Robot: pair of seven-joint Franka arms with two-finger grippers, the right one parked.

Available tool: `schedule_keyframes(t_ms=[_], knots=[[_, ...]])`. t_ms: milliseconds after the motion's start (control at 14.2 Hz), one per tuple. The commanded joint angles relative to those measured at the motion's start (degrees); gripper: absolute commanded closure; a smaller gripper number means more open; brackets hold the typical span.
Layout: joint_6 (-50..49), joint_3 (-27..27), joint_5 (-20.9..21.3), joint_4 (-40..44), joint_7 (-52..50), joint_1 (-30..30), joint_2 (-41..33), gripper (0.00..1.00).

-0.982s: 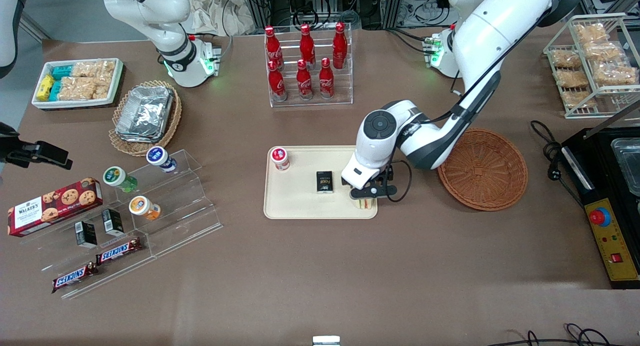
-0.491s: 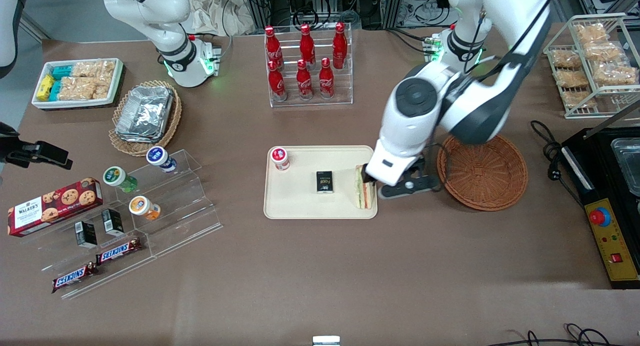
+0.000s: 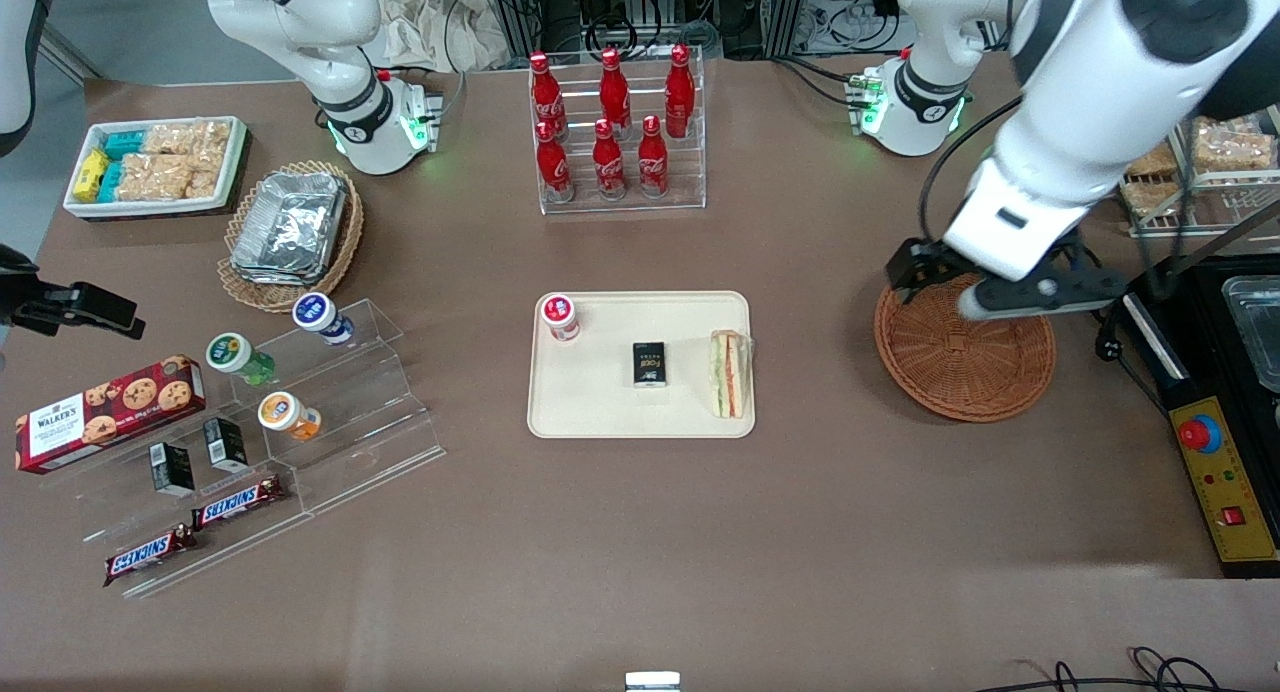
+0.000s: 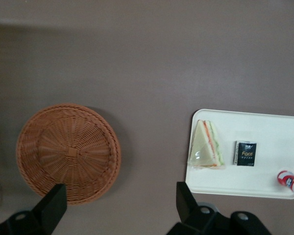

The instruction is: Place sandwich from basket to tray

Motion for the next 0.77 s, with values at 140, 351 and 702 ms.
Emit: schedule_keyframes(t_ms=[140, 351, 702], knots=[[0.26, 8.77, -2.16, -7.65, 17.60, -1.18, -6.60, 0.01], [-0.96, 11.86, -2.16, -6.60, 20.89, 0.30, -6.17, 0.01], [-3.52, 11.77, -2.16, -2.72, 22.99, 2.16, -3.88, 0.01]])
